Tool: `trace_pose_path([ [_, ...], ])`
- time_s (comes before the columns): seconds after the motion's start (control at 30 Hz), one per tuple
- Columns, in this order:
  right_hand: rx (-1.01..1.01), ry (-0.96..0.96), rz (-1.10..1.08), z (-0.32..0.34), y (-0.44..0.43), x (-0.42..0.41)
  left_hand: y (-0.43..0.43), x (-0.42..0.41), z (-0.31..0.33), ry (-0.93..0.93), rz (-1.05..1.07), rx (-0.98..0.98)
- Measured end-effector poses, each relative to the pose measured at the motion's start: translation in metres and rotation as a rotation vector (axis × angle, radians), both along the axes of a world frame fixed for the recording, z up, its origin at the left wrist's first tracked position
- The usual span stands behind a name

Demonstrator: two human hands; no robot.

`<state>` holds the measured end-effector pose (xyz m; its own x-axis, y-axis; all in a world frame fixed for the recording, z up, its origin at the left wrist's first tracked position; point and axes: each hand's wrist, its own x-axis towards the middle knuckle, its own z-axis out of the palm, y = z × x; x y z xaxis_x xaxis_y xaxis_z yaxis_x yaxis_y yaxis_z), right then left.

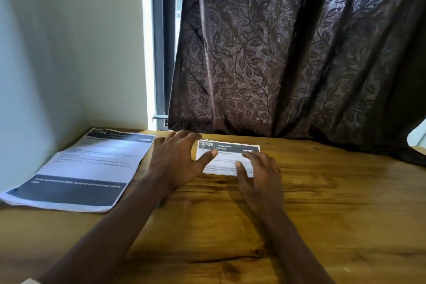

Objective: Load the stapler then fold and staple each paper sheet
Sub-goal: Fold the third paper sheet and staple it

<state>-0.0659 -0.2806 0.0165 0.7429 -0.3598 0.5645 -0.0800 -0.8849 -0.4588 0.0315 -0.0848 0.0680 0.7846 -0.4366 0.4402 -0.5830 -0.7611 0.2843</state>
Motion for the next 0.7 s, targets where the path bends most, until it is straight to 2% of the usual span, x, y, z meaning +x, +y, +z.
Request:
trace_pose_path([
  [0.07, 0.051, 0.032, 0.127, -0.001, 0.024, 0.0, 0.024, -0.004, 0.0, -0.051, 0.001, -0.087],
  [0.13, 0.039, 0.074, 0.216, -0.002, 0.043, -0.001, 0.055, -0.005, -0.003, -0.128, 0.027, -0.091],
  [0.27, 0.003, 0.131, 0.287, 0.002, 0.075, 0.004, 0.133, 0.009, -0.015, -0.134, 0.125, 0.03],
  [0.4, -0.016, 0.211, 0.289, 0.02, 0.119, 0.032, 0.187, 0.023, -0.039, -0.067, 0.293, 0.144],
  [0.5, -0.104, 0.311, 0.223, 0.036, 0.158, 0.07, 0.197, 0.031, -0.043, 0.079, 0.359, 0.086],
  [0.57, -0.115, 0.41, 0.179, 0.043, 0.179, 0.097, 0.196, 0.036, -0.042, 0.106, 0.367, 0.058],
  [0.7, 0.093, 0.611, 0.137, 0.047, 0.206, 0.144, 0.198, 0.048, -0.046, 0.137, 0.389, 0.112],
])
